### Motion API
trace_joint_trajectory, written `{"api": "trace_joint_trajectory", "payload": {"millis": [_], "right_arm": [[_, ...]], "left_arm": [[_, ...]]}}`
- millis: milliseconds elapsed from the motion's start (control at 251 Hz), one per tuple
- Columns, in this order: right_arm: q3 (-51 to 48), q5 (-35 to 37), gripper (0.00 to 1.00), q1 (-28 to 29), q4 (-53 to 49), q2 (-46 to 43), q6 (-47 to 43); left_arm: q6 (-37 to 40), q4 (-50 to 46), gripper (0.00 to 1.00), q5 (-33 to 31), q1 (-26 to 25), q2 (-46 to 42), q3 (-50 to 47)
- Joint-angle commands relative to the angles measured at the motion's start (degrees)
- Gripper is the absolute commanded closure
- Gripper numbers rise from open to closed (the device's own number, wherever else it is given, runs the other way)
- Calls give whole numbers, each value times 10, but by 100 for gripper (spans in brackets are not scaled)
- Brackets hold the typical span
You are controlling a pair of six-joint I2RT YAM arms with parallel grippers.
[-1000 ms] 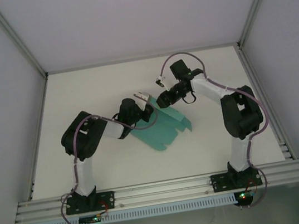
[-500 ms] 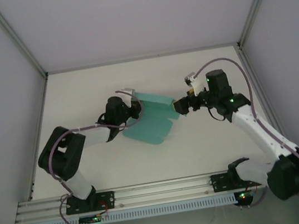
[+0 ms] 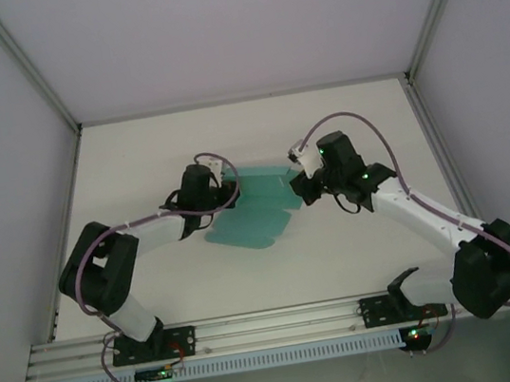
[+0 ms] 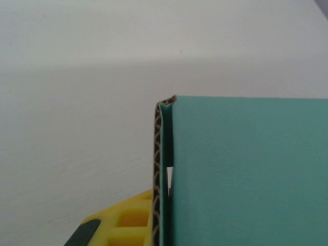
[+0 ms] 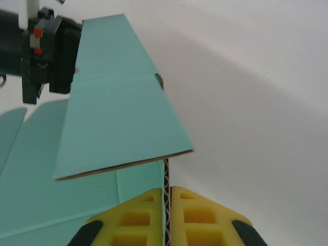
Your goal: Assemble paper box
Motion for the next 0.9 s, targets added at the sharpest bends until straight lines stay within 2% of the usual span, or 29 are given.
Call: {"api": "trace_joint_trajectory", "payload": {"millis": [0, 92, 283, 347, 427, 463, 595, 655, 754, 826, 898], "right_arm": [[-6, 81, 100, 26, 21, -33, 5], [-19, 108, 100, 42, 36, -50, 12], [-25, 133, 100, 51, 37, -63, 17], [-24, 142, 100, 51, 40, -64, 17], [-23, 137, 100, 52, 44, -63, 16], [-23, 132, 100, 52, 47, -63, 17], [-23, 132, 100, 53, 56, -62, 17], [-22, 130, 100, 53, 53, -63, 19], [-30, 92, 100, 49, 45, -65, 25], [-39, 64, 100, 37, 49, -64, 32], [-49, 17, 100, 21, 53, -55, 30]], "left_arm": [[-31, -90, 100, -143, -3, 8, 48], [-50, -144, 99, -235, -8, 21, 72], [-83, -206, 93, -355, -14, 34, 89], [-91, -247, 92, -426, -22, 41, 105], [-97, -294, 92, -480, -31, 53, 128], [-93, -302, 91, -485, -35, 57, 135], [-102, -310, 89, -473, -36, 66, 144], [-95, -312, 85, -455, -35, 70, 148], [-41, -232, 76, -353, -35, 54, 119], [-10, -165, 67, -265, -35, 33, 81], [1, -124, 66, -210, -35, 16, 55]]}}
